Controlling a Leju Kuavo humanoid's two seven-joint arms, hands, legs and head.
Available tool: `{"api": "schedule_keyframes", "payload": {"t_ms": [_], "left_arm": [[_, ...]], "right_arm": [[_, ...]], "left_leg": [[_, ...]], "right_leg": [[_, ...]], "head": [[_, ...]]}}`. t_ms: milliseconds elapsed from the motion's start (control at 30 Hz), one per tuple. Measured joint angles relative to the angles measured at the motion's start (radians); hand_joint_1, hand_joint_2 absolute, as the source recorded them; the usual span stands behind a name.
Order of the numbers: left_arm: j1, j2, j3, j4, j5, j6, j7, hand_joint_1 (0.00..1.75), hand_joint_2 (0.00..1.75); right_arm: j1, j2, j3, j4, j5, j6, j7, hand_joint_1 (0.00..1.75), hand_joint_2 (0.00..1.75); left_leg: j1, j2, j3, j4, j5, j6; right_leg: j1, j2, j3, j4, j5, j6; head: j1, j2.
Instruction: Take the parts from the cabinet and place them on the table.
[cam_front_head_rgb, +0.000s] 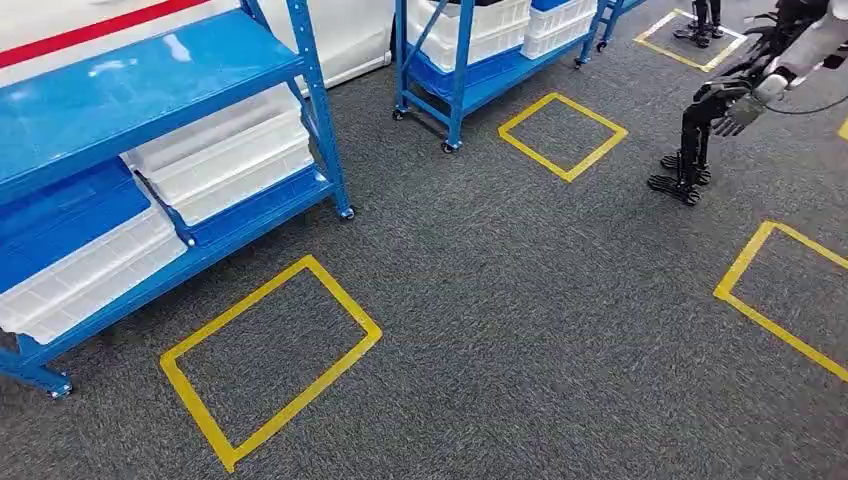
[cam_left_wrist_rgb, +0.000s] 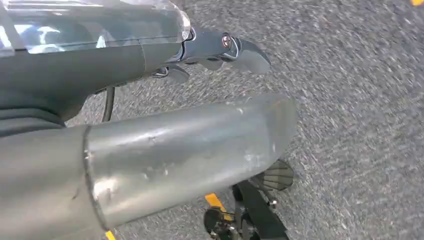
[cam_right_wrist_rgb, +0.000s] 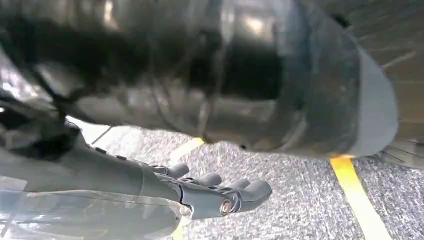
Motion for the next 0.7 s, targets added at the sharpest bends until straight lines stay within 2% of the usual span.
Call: {"api": "schedule_keyframes", "payload": {"t_ms": [33,67,100,133,167,233,267,300,333,367,400,433,467,500,533,567,600,633,667,700], "left_arm": [[0.0,-0.001,0.0,0.0,-0.002,0.0,0.0,0.0,0.0],[-0.001,-0.002,0.0,0.0,-0.003,0.0,0.0,0.0,0.0],[-0.001,-0.002,-0.001,0.0,-0.003,0.0,0.0,0.0,0.0],[-0.004,-0.002,-0.001,0.0,-0.003,0.002,0.0,0.0,0.0],[-0.004,-0.002,-0.001,0.0,-0.003,0.003,0.0,0.0,0.0],[0.001,-0.003,-0.001,0.0,-0.003,0.003,0.0,0.0,0.0],[0.003,-0.003,-0.001,0.0,-0.003,0.004,0.0,0.0,0.0],[0.005,-0.005,-0.001,0.0,-0.003,0.006,0.0,0.0,0.0],[0.002,-0.005,-0.001,0.0,-0.003,0.006,0.0,0.0,0.0],[-0.003,-0.005,-0.001,0.0,-0.002,0.008,0.0,0.0,0.0],[-0.007,-0.005,-0.002,0.0,-0.002,0.008,0.0,0.0,0.0],[-0.008,-0.005,-0.002,0.0,-0.002,0.008,0.0,0.0,0.0],[-0.006,-0.006,-0.002,0.0,-0.003,0.008,0.0,0.0,0.0],[-0.002,-0.006,-0.002,0.001,-0.003,0.008,0.0,0.0,0.0],[0.0,-0.006,-0.002,0.001,-0.003,0.008,0.0,0.0,0.0],[0.0,-0.006,-0.002,0.001,-0.003,0.009,0.0,0.0,0.0],[-0.002,-0.006,-0.003,0.001,-0.003,0.01,0.0,0.0,0.0],[-0.007,-0.006,-0.005,0.001,-0.003,0.01,0.0,0.0,0.0],[-0.012,-0.006,-0.007,0.001,-0.003,0.01,-0.001,0.0,0.0],[-0.009,-0.006,-0.008,0.001,-0.003,0.011,-0.002,0.0,0.0]], "right_arm": [[0.0,-0.001,-0.002,0.001,0.0,0.0,0.0,0.0,0.0],[0.001,-0.002,-0.003,0.002,0.0,0.0,0.0,0.0,0.0],[0.002,-0.002,-0.004,0.002,0.0,0.0,0.001,0.0,0.0],[0.001,-0.002,-0.006,0.004,0.0,0.0,0.001,0.0,0.0],[0.0,-0.002,-0.006,0.004,0.0,0.0,0.0,0.0,0.0],[-0.003,-0.002,-0.007,0.004,0.002,0.0,0.002,0.0,0.0],[-0.002,0.0,-0.008,0.004,0.002,0.001,0.002,0.0,0.0],[-0.002,-0.001,-0.009,0.003,0.003,0.004,0.003,0.0,0.0],[0.0,0.0,-0.011,0.003,0.003,0.005,0.003,0.0,0.0],[0.003,0.0,-0.013,0.003,0.005,0.006,0.004,0.0,0.0],[0.005,0.0,-0.014,0.003,0.005,0.006,0.004,0.0,0.0],[0.006,0.0,-0.015,0.003,0.006,0.009,0.004,0.0,0.0],[0.006,0.0,-0.016,0.003,0.006,0.01,0.007,0.0,0.0],[0.005,0.0,-0.016,0.003,0.006,0.011,0.007,0.0,0.0],[0.005,0.0,-0.016,0.003,0.008,0.013,0.007,0.0,0.0],[0.004,0.0,-0.017,0.003,0.01,0.015,0.007,0.0,0.0],[0.004,0.0,-0.017,0.003,0.011,0.017,0.007,0.0,0.0],[0.005,0.0,-0.018,0.003,0.012,0.018,0.007,0.0,0.0],[0.005,0.0,-0.019,0.003,0.014,0.018,0.008,0.0,0.0],[0.003,0.0,-0.019,0.002,0.016,0.018,0.009,0.0,0.0]], "left_leg": [[0.002,-0.015,0.0,0.006,-0.002,-0.004],[0.004,-0.031,-0.001,0.012,-0.006,-0.009],[0.005,-0.04,-0.009,0.017,-0.01,-0.017],[0.001,-0.05,-0.012,0.03,-0.014,-0.026],[0.001,-0.059,-0.016,0.026,-0.009,-0.034],[0.008,-0.078,-0.023,0.02,-0.005,-0.049],[0.01,-0.083,-0.024,0.024,-0.006,-0.054],[0.008,-0.027,-0.033,0.047,-0.025,-0.053],[0.006,0.008,-0.059,0.099,-0.062,-0.054],[0.006,0.025,-0.093,0.172,-0.103,-0.057],[0.006,0.035,-0.132,0.254,-0.143,-0.059],[0.006,0.039,-0.16,0.317,-0.164,-0.061],[0.006,0.043,-0.163,0.334,-0.16,-0.06],[0.006,0.046,-0.14,0.299,-0.132,-0.059],[0.006,0.05,-0.105,0.236,-0.097,-0.056],[0.004,0.062,-0.052,0.142,-0.052,-0.052],[-0.001,0.103,-0.009,0.068,-0.024,-0.042],[-0.012,0.135,0.005,0.028,-0.034,-0.039],[-0.012,0.122,0.005,0.03,-0.033,-0.029],[-0.014,0.112,-0.004,0.027,-0.031,-0.026]], "right_leg": [[-0.004,0.005,0.034,-0.078,0.052,0.002],[-0.009,0.023,0.079,-0.176,0.104,0.003],[-0.016,0.075,0.103,-0.23,0.106,0.003],[-0.008,0.084,0.101,-0.239,0.104,0.0],[-0.009,0.068,0.099,-0.233,0.105,-0.005],[-0.002,0.05,0.099,-0.234,0.106,-0.02],[-0.009,0.037,0.099,-0.244,0.113,-0.031],[-0.007,0.024,0.101,-0.246,0.115,-0.039],[-0.005,0.013,0.098,-0.247,0.116,-0.047],[-0.001,-0.002,0.096,-0.247,0.115,-0.049],[0.002,-0.02,0.094,-0.247,0.114,-0.051],[0.005,-0.036,0.091,-0.246,0.113,-0.052],[0.007,-0.049,0.092,-0.246,0.113,-0.053],[0.009,-0.062,0.093,-0.246,0.112,-0.054],[0.01,-0.073,0.094,-0.246,0.111,-0.053],[0.011,-0.085,0.098,-0.246,0.109,-0.052],[0.013,-0.095,0.102,-0.246,0.107,-0.049],[0.02,-0.107,0.103,-0.241,0.103,-0.043],[0.02,-0.116,0.101,-0.243,0.104,-0.037],[0.019,-0.126,0.103,-0.243,0.103,-0.033]], "head": [[0.0,0.0],[0.0,0.0],[0.0,0.0],[0.0,0.0],[0.0,0.0],[0.0,0.0],[0.0,0.0],[0.0,0.0],[0.0,0.0],[0.0,0.0],[0.0,0.0],[0.0,0.0],[0.0,0.0],[0.0,0.0],[0.0,0.0],[0.0,0.0],[0.0,0.0],[0.0,0.0],[0.0,0.0],[0.0,0.0]]}}
